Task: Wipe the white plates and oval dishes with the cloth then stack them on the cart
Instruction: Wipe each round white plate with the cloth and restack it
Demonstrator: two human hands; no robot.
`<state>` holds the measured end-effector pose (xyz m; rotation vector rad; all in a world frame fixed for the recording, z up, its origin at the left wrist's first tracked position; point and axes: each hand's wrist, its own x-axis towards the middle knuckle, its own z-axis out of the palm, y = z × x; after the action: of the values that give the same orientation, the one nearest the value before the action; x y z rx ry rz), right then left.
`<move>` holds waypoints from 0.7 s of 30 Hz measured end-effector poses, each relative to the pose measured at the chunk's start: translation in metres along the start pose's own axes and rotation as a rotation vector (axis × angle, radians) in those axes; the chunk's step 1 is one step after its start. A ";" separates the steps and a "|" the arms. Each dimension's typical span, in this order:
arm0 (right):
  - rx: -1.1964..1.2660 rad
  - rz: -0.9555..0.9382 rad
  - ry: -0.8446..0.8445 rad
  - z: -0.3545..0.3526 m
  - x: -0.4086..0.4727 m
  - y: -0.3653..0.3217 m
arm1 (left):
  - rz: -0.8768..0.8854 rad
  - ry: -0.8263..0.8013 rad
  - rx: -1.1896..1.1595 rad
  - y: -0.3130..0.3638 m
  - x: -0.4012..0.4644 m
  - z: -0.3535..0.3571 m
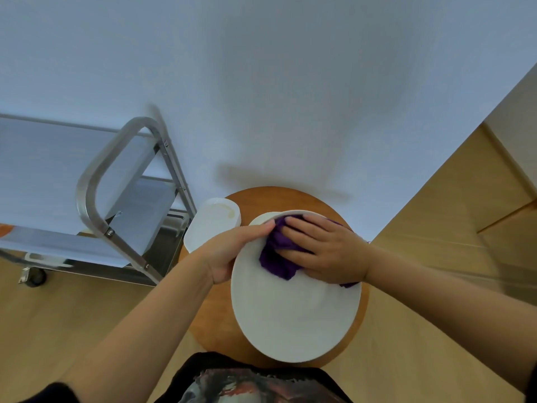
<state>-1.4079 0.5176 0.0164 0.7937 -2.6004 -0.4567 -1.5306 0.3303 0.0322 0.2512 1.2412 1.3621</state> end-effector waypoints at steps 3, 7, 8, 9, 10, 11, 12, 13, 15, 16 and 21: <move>0.022 0.189 0.015 0.003 -0.011 -0.001 | 0.050 0.016 -0.005 -0.003 -0.002 -0.004; 0.094 0.545 0.048 0.005 -0.014 -0.019 | 0.119 0.076 -0.052 -0.009 0.000 -0.007; 0.112 0.627 0.034 0.005 -0.014 -0.025 | 0.135 0.084 -0.087 -0.011 0.000 -0.007; 0.129 0.704 0.020 0.004 -0.013 -0.031 | 0.154 0.089 -0.123 -0.012 0.000 -0.007; 0.147 0.781 0.007 0.003 -0.012 -0.038 | 0.175 0.096 -0.159 -0.013 0.000 -0.006; 0.168 0.858 -0.007 0.002 -0.011 -0.044 | 0.196 0.113 -0.199 -0.013 0.001 -0.004; 0.196 0.933 -0.022 0.001 -0.009 -0.050 | 0.216 0.131 -0.241 -0.012 0.002 -0.003; 0.240 1.000 -0.044 -0.001 -0.008 -0.057 | 0.241 0.143 -0.282 -0.012 0.002 -0.001; 0.417 1.118 -0.106 -0.004 -0.003 -0.072 | 0.298 0.146 -0.358 -0.011 0.004 0.003; 0.537 1.168 -0.121 -0.005 0.001 -0.080 | 0.321 0.154 -0.389 -0.010 0.004 0.005; 0.856 1.221 -0.003 -0.010 0.035 -0.120 | 0.316 0.210 -0.499 -0.012 0.007 0.023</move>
<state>-1.3745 0.4005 -0.0148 -0.6795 -2.6332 1.0142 -1.5076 0.3442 0.0284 -0.0528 1.0137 1.9638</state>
